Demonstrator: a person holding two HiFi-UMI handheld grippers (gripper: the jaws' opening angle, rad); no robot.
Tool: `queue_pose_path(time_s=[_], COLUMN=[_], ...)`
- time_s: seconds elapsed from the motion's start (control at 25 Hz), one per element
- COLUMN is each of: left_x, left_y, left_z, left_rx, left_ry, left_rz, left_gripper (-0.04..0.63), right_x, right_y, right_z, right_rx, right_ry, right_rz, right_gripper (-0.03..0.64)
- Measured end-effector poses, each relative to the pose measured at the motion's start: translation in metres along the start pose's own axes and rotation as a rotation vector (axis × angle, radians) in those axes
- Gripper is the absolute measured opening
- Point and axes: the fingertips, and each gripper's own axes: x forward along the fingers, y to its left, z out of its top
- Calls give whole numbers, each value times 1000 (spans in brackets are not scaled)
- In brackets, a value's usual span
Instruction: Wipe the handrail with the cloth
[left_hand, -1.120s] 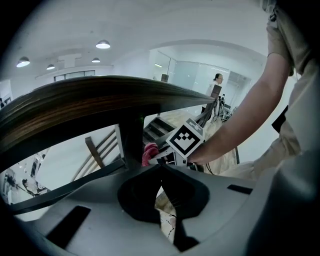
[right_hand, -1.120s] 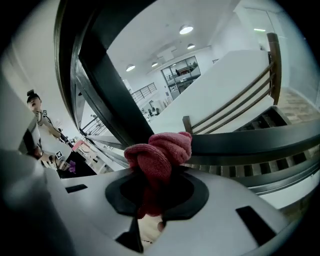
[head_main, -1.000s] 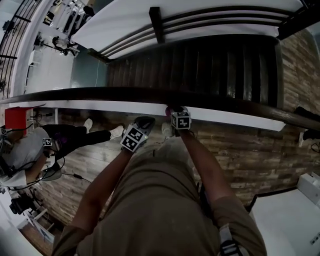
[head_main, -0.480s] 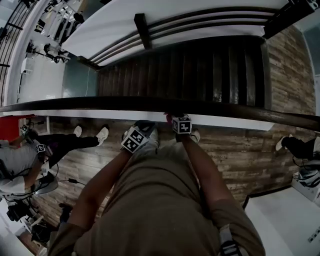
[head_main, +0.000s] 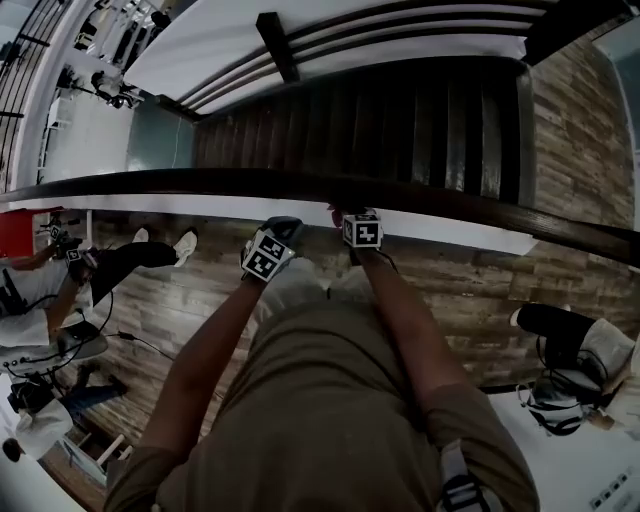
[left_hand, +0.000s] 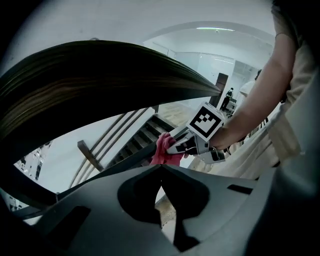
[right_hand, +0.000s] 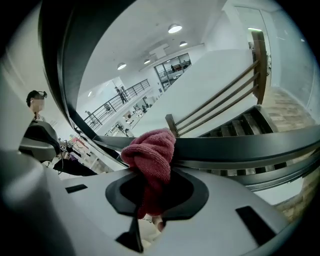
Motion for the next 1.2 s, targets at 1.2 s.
queue_pose_path(time_s=[1.2], left_x=[174], left_y=[-269], left_z=[185], left_rx=[-30], left_ry=[-7], left_rz=[-113], left_gripper=[17], right_x=[-216], right_y=[-347], right_z=[-37], right_rx=[93], right_ry=[-22], right_rz=[-129], right_gripper=[84])
